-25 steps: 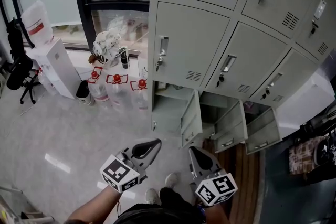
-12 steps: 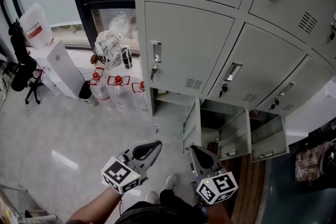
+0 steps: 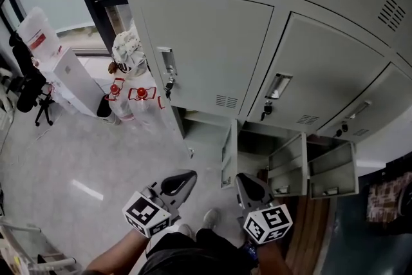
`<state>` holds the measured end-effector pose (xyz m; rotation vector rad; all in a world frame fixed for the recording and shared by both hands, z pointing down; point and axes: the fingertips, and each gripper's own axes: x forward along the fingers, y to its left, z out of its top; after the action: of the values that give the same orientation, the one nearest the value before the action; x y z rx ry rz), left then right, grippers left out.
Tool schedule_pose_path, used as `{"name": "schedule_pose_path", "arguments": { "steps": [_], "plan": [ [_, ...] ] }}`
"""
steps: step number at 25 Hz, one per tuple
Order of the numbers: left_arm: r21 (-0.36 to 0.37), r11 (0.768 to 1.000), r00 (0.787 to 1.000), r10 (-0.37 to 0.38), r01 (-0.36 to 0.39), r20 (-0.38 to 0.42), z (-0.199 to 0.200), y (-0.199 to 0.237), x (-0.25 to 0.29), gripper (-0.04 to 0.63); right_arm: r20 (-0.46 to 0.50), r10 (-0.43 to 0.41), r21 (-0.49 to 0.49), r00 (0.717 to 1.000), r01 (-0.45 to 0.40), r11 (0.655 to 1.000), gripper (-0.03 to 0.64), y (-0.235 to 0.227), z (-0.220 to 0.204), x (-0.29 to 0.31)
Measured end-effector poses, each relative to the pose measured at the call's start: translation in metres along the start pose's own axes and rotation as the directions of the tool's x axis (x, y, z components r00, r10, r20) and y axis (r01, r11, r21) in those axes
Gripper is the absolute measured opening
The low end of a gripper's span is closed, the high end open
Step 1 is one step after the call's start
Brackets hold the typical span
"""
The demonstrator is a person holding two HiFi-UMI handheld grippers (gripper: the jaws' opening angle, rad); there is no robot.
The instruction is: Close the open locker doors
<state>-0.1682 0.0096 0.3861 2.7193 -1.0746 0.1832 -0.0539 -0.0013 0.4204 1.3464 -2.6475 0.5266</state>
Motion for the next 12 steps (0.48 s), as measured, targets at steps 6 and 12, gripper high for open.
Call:
{"name": "schedule_pose_path", "arguments": {
  "steps": [6, 12],
  "plan": [
    [-0.010, 1.000, 0.999, -0.011, 0.011, -0.051, -0.013, -0.003, 0.024, 0.009, -0.056, -0.009, 0.057, 0.998, 0.013, 0.998, 0.015, -0.028, -0.026, 0.001],
    [-0.020, 0.999, 0.996, -0.047, 0.046, -0.079, -0.022, -0.002, 0.042, 0.009, -0.116, -0.009, 0.121, 0.993, 0.023, 0.992, 0.017, -0.044, -0.054, 0.009]
  ]
}}
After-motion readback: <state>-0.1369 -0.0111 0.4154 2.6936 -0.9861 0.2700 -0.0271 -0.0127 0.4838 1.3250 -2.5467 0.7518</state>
